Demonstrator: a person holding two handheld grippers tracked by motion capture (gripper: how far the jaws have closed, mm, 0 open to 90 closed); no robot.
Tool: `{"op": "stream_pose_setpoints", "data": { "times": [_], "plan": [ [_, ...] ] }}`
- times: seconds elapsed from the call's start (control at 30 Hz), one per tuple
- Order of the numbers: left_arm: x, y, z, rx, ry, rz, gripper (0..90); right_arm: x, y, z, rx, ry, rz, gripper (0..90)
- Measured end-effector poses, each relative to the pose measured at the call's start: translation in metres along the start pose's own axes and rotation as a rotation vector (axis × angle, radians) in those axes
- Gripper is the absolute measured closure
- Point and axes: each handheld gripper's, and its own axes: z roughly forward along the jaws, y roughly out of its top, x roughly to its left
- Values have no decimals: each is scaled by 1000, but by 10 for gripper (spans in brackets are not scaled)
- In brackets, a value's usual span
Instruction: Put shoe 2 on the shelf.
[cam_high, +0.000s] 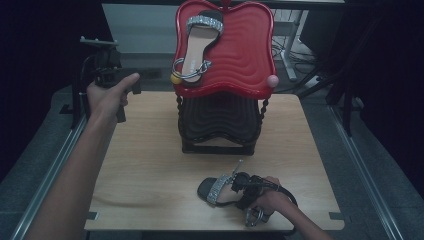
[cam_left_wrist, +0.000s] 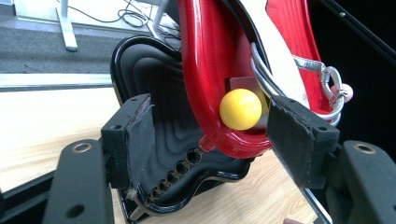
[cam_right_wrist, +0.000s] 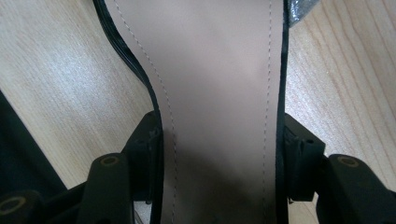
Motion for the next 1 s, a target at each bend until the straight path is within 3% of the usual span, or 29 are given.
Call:
{"op": "stream_pose_setpoints", "data": {
  "times": [0.17,0.2,0.4,0.83,1.0],
  "plan": [
    [1,1,-3,-4,2,-3,325,-5,-3,-5,-43,46,23,427],
    [2,1,-4,-7,3,-5,326,-7,-5,-10,-83,72,39,427],
    [1,1,-3,-5,-2,-7,326,-14,-13,-26,-175,152,101,427],
    [4,0,-3,-7,-5,-14,327,-33,-38,-47,-322,252,211,427],
    [4,-1,-4,-7,-4,-15,327,-38,-47,-51,-353,276,245,427]
  ]
}}
